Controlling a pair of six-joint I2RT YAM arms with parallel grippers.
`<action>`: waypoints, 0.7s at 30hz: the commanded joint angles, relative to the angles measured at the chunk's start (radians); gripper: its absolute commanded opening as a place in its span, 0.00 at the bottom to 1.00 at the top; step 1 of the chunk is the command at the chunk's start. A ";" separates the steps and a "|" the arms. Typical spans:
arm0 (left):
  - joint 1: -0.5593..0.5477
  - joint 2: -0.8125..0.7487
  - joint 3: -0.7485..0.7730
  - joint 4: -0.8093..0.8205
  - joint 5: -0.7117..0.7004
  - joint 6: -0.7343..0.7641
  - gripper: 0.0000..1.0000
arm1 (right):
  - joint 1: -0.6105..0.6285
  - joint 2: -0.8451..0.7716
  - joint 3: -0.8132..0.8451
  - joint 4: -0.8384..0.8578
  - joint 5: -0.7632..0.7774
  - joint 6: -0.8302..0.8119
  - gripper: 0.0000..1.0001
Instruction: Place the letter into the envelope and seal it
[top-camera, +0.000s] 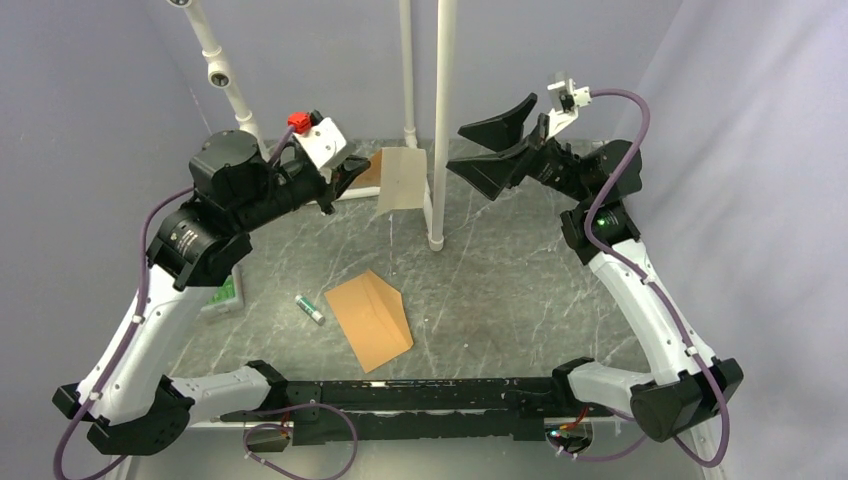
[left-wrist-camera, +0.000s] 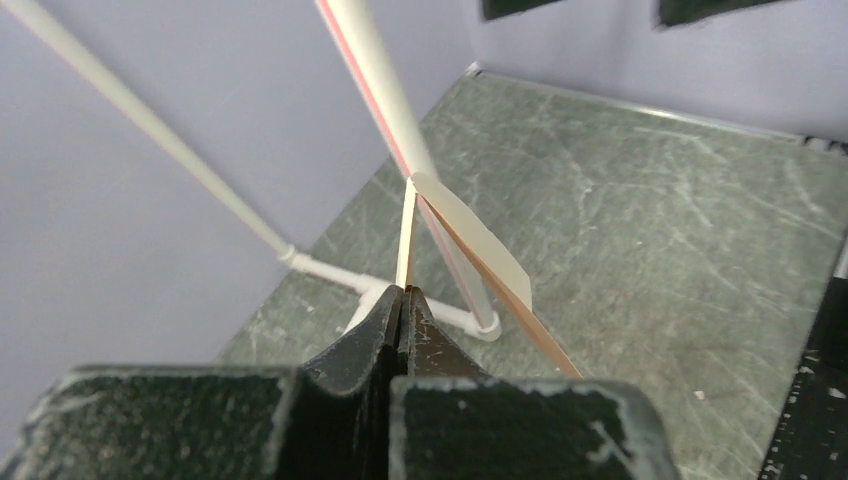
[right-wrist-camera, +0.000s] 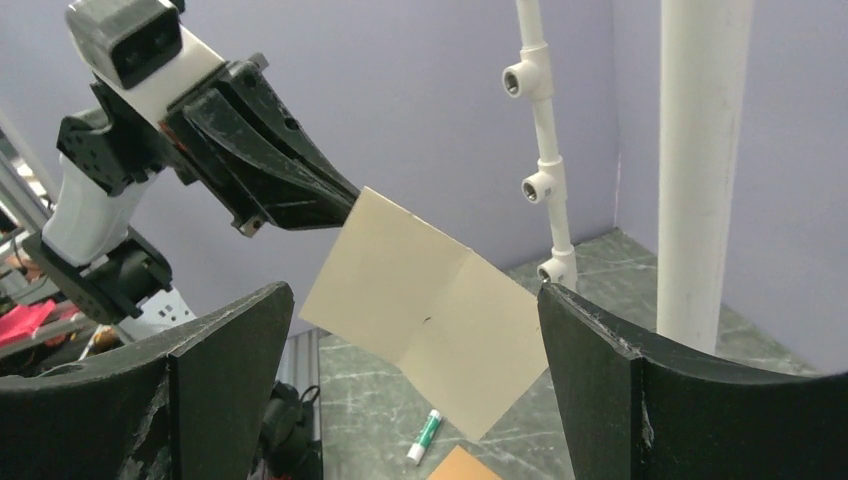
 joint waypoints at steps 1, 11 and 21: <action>0.001 0.003 0.076 0.015 0.181 -0.045 0.02 | 0.013 0.036 0.099 -0.109 -0.119 -0.133 0.97; 0.001 0.075 0.142 -0.120 0.419 -0.082 0.03 | 0.021 0.114 0.341 -0.737 -0.320 -0.505 0.89; 0.002 0.082 0.133 -0.125 0.509 -0.102 0.02 | 0.027 0.147 0.384 -1.018 -0.396 -0.654 0.62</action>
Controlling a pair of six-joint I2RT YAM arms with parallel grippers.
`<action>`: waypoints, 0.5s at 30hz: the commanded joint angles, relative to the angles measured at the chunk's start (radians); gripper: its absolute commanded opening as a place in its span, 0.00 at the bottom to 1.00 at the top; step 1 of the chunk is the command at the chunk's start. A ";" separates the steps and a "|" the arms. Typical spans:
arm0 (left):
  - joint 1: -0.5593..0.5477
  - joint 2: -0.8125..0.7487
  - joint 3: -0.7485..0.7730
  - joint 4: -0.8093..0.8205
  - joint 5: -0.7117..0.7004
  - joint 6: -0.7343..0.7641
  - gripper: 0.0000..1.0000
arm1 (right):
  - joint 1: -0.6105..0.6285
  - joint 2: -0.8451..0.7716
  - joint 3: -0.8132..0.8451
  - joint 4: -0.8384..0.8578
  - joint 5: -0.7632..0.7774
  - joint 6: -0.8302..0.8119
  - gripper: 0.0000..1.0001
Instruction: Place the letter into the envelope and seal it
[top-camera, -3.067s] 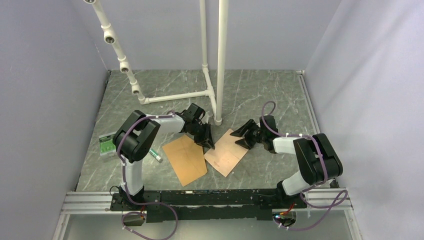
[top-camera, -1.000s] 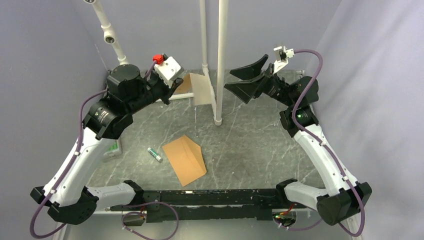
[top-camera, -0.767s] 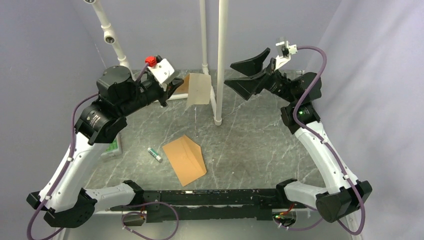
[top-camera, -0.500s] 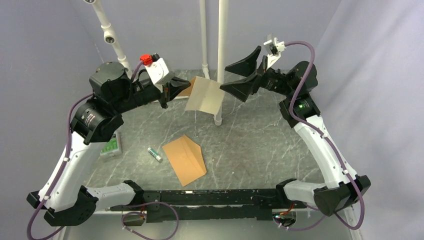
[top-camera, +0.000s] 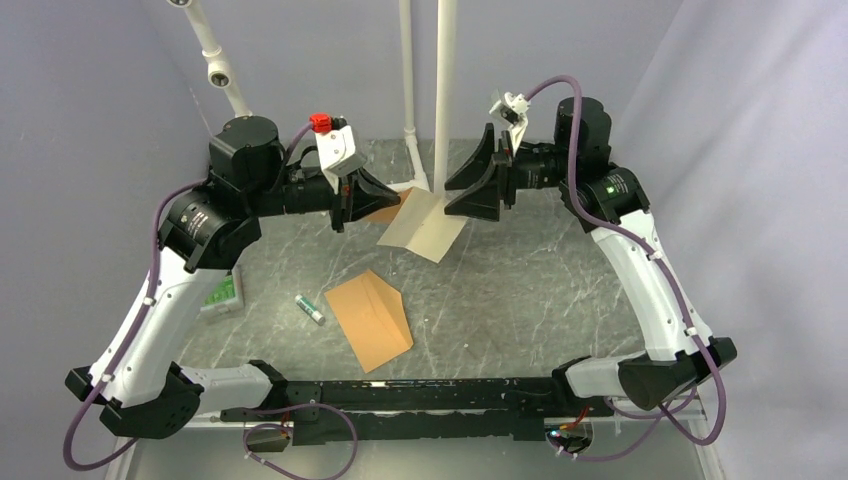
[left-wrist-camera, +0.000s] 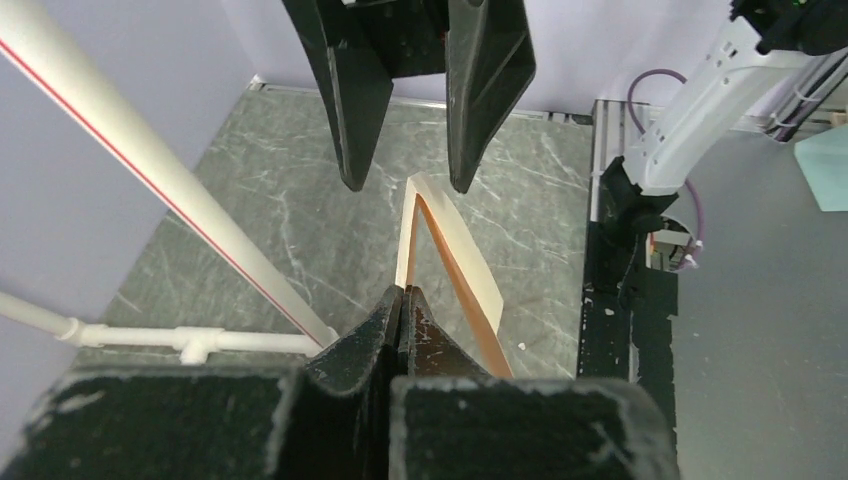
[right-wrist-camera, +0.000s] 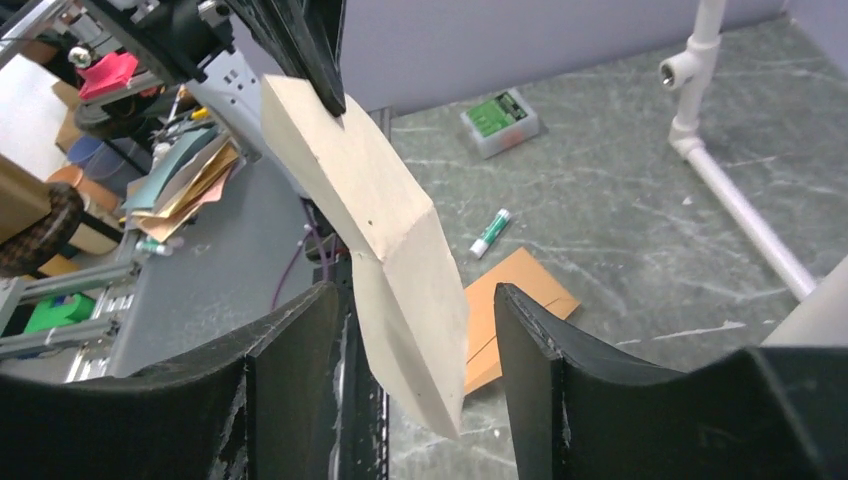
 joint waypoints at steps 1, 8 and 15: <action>0.001 -0.007 0.025 -0.004 0.085 -0.015 0.02 | 0.008 -0.016 -0.005 -0.082 -0.066 -0.081 0.61; 0.002 0.004 0.032 -0.009 0.124 -0.021 0.03 | 0.029 0.024 0.044 -0.219 -0.065 -0.155 0.42; 0.001 -0.001 0.024 0.008 0.118 -0.031 0.02 | 0.036 0.000 0.006 -0.160 -0.097 -0.115 0.13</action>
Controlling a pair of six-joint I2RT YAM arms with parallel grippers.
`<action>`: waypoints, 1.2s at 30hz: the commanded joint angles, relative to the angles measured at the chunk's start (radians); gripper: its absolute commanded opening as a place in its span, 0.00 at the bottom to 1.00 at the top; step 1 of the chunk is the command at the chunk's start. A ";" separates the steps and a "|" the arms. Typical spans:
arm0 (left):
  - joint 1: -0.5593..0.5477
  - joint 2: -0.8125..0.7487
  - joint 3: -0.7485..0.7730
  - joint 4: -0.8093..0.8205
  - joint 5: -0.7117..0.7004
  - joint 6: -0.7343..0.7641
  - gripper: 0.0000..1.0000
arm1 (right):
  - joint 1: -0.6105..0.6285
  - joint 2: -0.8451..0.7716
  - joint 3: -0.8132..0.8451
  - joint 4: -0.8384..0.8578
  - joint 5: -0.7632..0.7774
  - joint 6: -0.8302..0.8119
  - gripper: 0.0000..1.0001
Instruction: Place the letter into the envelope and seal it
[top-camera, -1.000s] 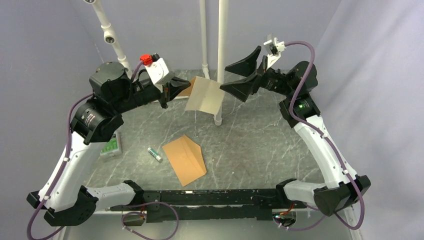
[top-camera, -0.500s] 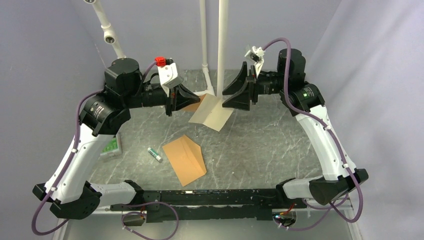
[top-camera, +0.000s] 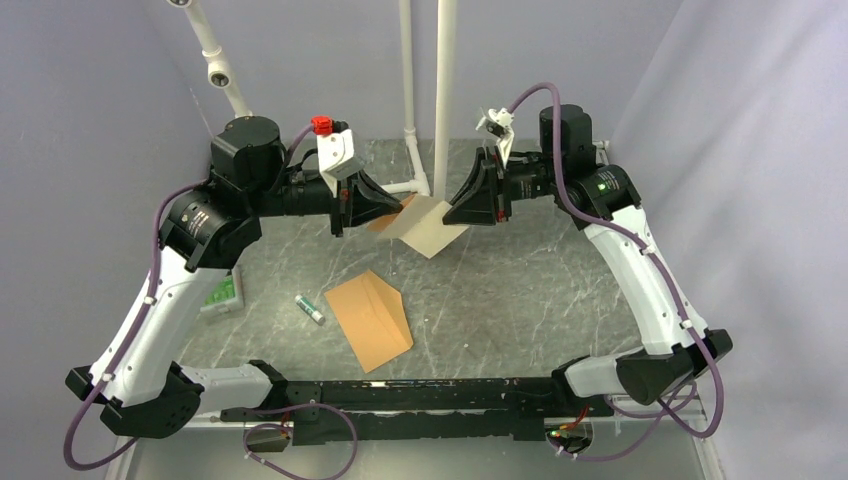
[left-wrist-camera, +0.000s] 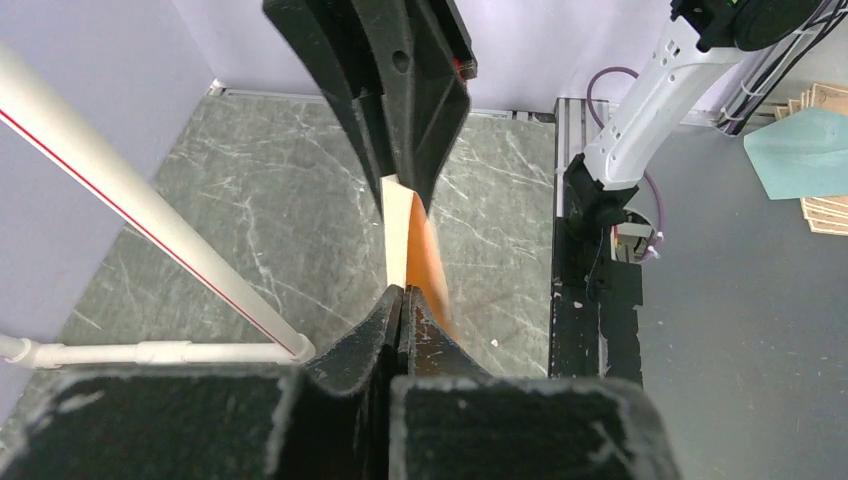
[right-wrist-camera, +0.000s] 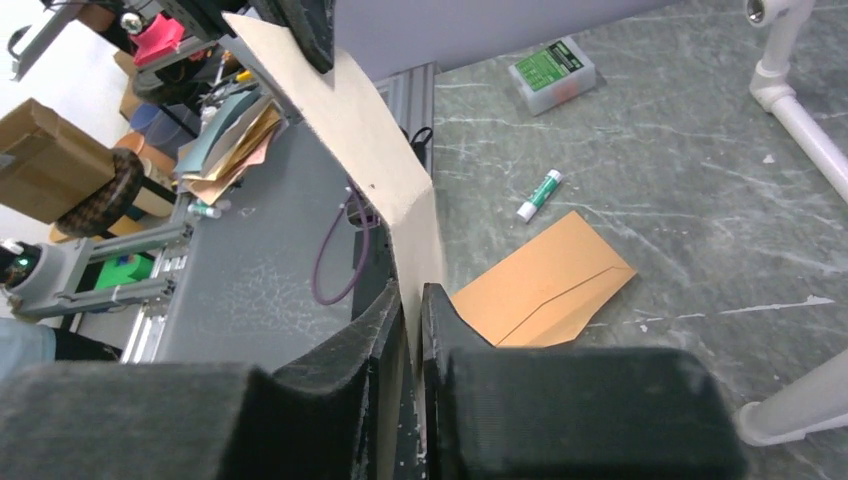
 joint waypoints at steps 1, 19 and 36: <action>0.001 -0.003 0.022 0.022 0.028 -0.019 0.02 | 0.008 -0.032 -0.002 0.061 -0.051 0.007 0.07; 0.001 -0.186 -0.165 0.263 -0.619 -0.120 0.92 | 0.008 -0.173 -0.171 0.430 0.357 0.167 0.00; 0.001 0.055 -0.008 0.052 0.166 -0.245 0.83 | 0.008 -0.188 -0.179 0.478 -0.002 0.105 0.00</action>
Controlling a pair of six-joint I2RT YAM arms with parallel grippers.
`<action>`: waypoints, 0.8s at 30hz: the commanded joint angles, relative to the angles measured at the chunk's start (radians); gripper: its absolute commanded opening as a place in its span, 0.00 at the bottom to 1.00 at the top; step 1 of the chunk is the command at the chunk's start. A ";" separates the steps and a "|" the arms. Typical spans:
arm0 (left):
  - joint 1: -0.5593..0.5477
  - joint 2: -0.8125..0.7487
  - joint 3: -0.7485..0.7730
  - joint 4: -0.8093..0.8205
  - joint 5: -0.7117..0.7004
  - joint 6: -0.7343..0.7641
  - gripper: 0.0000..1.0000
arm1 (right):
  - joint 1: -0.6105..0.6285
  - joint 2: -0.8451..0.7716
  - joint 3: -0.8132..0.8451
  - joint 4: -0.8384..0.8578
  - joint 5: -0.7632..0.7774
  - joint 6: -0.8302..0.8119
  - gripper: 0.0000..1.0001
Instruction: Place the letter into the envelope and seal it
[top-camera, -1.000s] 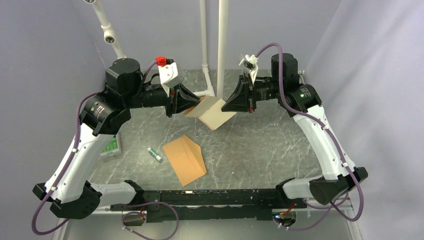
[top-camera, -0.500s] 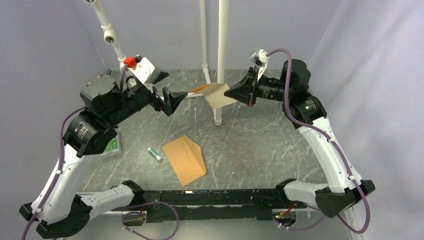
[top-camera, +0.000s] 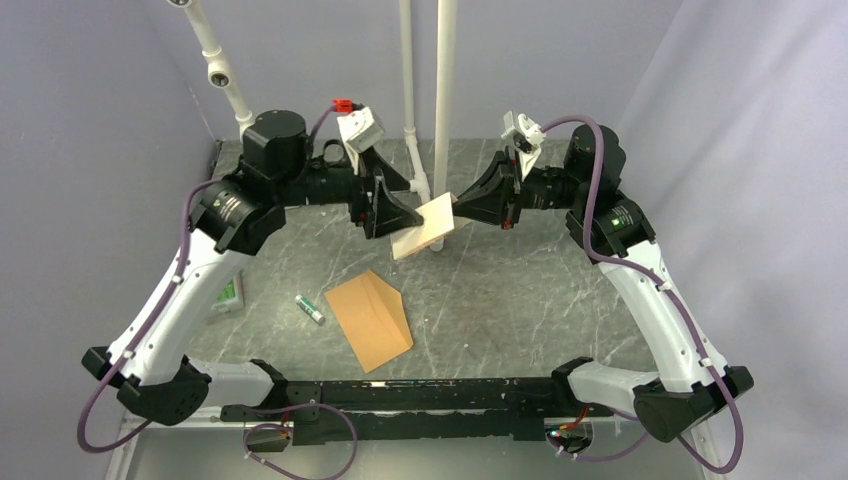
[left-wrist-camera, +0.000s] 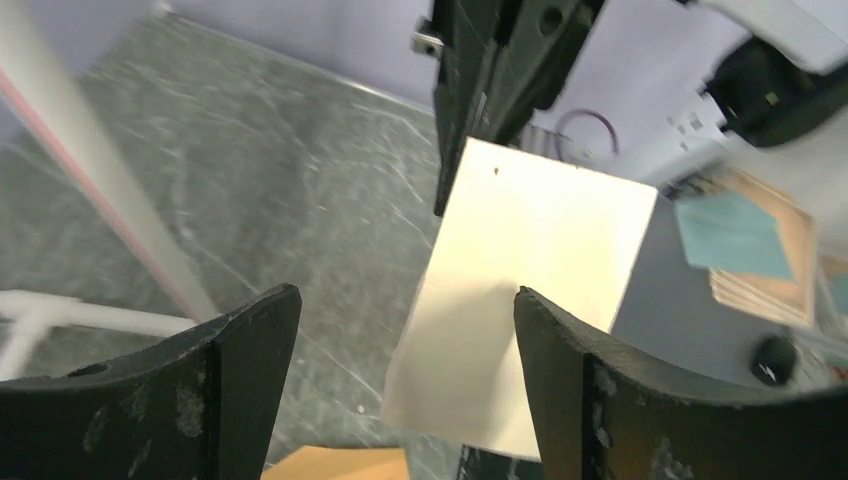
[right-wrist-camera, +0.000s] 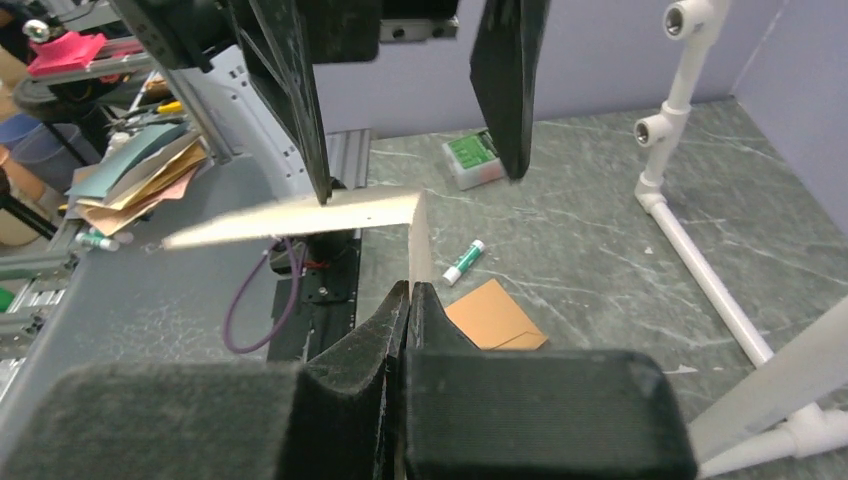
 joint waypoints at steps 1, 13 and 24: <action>0.000 0.015 0.030 -0.061 0.270 0.032 0.82 | 0.002 0.001 0.042 0.060 -0.094 -0.004 0.00; 0.000 0.048 0.001 -0.056 0.326 0.038 0.48 | 0.002 0.038 0.088 0.048 -0.188 0.035 0.00; 0.000 0.074 0.005 -0.092 0.421 0.046 0.23 | 0.002 0.017 0.064 0.125 -0.272 0.092 0.00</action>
